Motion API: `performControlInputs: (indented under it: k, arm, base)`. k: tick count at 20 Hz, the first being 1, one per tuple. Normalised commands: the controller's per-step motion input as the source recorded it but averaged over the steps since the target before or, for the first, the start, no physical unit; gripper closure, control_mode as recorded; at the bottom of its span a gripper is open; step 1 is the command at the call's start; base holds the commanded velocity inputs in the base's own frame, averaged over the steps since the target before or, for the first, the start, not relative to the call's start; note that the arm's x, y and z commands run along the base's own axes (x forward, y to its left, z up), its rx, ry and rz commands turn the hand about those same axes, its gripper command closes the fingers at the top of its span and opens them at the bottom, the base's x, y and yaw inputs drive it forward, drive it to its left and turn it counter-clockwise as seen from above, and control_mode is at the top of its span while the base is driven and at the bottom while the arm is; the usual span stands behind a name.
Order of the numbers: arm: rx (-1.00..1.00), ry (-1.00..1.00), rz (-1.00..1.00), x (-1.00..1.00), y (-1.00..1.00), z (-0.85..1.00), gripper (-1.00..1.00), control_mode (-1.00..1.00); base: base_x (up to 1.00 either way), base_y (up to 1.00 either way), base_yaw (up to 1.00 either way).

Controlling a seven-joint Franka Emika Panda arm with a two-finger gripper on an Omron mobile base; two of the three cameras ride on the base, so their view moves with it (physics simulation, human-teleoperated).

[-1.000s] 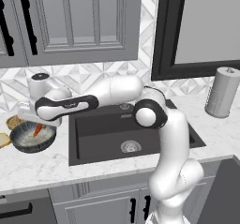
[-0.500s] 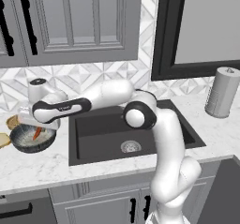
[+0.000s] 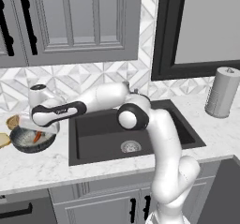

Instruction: Pick the carrot from the sink and place it in the bowl. Then pick the bowl and place it in the microwave. Then close the microwave door and press the start button.

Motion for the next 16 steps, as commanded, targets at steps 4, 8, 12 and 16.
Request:
performControlInputs:
  k: [4,8,12,16]
  arm:
    - [0.00,0.04,0.00,0.13,0.07,-0.33,-1.00,-1.00]
    - [0.00,0.05,0.00,0.17,0.08,-0.26,-1.00,-1.00]
    - [0.00,0.06,-0.01,0.19,0.07,-0.17,-1.00,-1.00]
    - [0.00,0.00,-0.02,-0.02,0.00,0.15,-1.00,-1.00]
  base:
    - [0.00,0.00,0.00]
    - [0.00,0.00,0.00]
    - [0.00,0.00,0.00]
    - [0.00,0.00,0.00]
